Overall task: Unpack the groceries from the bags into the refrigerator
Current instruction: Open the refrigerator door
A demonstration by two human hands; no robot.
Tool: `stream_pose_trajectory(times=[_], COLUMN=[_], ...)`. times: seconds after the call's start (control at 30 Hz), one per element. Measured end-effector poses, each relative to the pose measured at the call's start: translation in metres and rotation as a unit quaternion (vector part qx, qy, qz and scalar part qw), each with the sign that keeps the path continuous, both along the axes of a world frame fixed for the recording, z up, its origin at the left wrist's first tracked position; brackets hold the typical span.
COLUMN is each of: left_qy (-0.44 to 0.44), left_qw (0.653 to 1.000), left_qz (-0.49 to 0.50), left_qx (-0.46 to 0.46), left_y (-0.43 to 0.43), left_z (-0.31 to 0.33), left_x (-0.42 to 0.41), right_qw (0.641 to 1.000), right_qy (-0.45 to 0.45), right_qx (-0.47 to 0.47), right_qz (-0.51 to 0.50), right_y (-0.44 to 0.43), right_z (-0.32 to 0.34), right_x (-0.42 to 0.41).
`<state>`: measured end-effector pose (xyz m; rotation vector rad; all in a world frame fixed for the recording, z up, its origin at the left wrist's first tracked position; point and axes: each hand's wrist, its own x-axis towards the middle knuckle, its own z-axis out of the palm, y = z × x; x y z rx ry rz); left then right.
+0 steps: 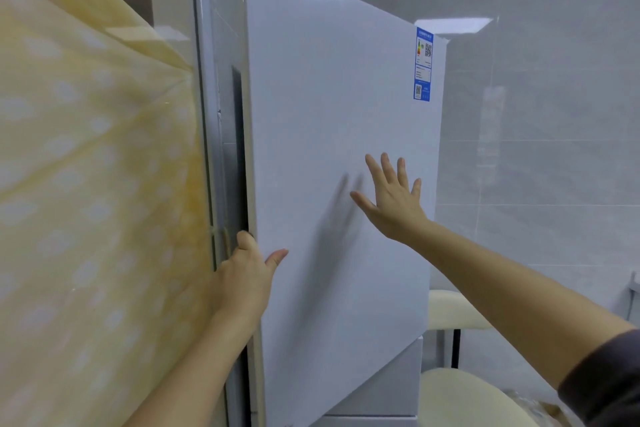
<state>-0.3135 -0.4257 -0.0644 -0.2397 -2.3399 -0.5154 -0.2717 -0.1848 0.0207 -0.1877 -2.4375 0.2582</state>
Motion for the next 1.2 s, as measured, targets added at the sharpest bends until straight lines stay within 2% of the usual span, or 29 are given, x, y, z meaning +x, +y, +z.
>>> stream_pose_trajectory(times=[0.17,0.3,0.37,0.53,0.67,0.83,0.9,0.97,1.07,1.13,1.2], left_qy=[0.022,-0.014,0.03,0.105,0.1,0.122,0.09,0.021,0.01,-0.014,-0.081], left_qw=[0.993,0.979,0.979,0.979,0.977,0.964,0.953,0.93,0.905,0.911,0.911], left_qz=[-0.107,-0.178,-0.179,-0.168,-0.186,-0.235,-0.289,-0.356,-0.379,-0.364,-0.368], left_qx=[0.05,0.096,0.087,0.045,0.018,0.0,0.026,0.087,0.19,0.193,0.168], left_y=[-0.001,0.0,0.002,0.009,0.012,0.012,0.009,0.0,-0.013,-0.012,-0.006], left_z=[-0.005,-0.013,-0.017,-0.017,-0.016,-0.012,-0.019,-0.027,-0.037,-0.038,-0.037], left_x=[0.015,0.026,0.03,0.045,0.059,0.07,0.07,0.068,0.054,0.035,0.017], right_qw=[0.994,0.985,0.98,0.977,0.981,0.984,0.981,0.978,0.973,0.969,0.967], right_qy=[0.064,0.097,0.122,0.175,0.169,0.179,0.195,0.208,0.231,0.246,0.255], right_qx=[-0.051,-0.078,-0.091,-0.088,-0.085,-0.023,-0.016,-0.014,-0.018,-0.02,-0.027], right_qz=[0.077,0.115,0.128,0.087,0.035,-0.001,-0.007,-0.004,0.003,0.008,0.014], right_y=[-0.053,-0.097,-0.117,-0.155,-0.162,-0.152,-0.147,-0.139,-0.125,-0.118,-0.111], right_z=[0.024,0.034,0.037,0.043,0.042,0.039,0.036,0.034,0.031,0.029,0.026], right_x=[0.023,0.038,0.044,0.042,0.044,0.059,0.066,0.075,0.091,0.101,0.109])
